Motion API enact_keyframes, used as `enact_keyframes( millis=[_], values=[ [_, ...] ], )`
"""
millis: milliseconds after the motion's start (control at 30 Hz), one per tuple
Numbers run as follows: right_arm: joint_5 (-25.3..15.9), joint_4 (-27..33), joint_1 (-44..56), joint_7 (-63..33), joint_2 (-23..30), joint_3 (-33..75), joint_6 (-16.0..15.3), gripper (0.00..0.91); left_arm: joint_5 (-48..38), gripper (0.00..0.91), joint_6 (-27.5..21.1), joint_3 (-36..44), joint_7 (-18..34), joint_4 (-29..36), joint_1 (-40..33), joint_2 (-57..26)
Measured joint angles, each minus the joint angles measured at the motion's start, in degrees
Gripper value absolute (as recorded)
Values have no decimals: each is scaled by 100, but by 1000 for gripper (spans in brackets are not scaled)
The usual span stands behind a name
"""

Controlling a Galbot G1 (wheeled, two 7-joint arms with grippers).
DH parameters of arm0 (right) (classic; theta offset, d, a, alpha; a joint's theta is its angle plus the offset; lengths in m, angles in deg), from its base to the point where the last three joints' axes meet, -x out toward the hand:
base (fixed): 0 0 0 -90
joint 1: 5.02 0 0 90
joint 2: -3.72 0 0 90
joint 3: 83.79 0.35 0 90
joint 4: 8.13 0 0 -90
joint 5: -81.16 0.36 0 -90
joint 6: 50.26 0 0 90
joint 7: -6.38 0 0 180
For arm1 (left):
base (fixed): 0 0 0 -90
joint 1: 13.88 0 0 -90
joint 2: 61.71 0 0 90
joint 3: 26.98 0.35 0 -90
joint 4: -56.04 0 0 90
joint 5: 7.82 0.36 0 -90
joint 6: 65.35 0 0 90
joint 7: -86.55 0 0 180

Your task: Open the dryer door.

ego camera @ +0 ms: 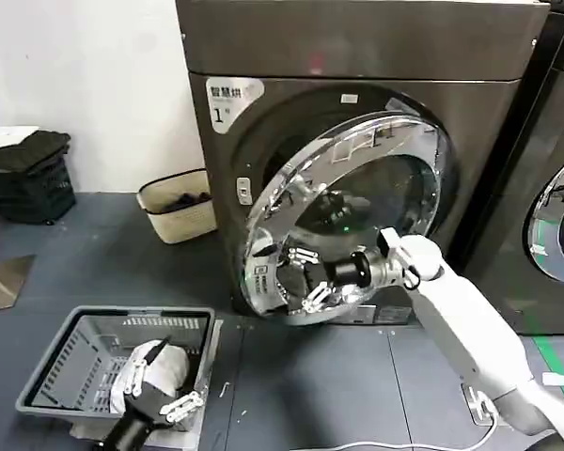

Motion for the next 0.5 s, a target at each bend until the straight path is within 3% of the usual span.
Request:
enact_keyframes(
  millis=[200, 500],
  values=[
    [217, -193, 40, 3, -162, -33, 215, 907, -339, 907, -57, -132, -71, -131, -223, -277],
    [419, -436, 165, 2, -378, -18, 297, 907, -984, 907, -205, -226, -146, -473, -863, -665]
  ],
)
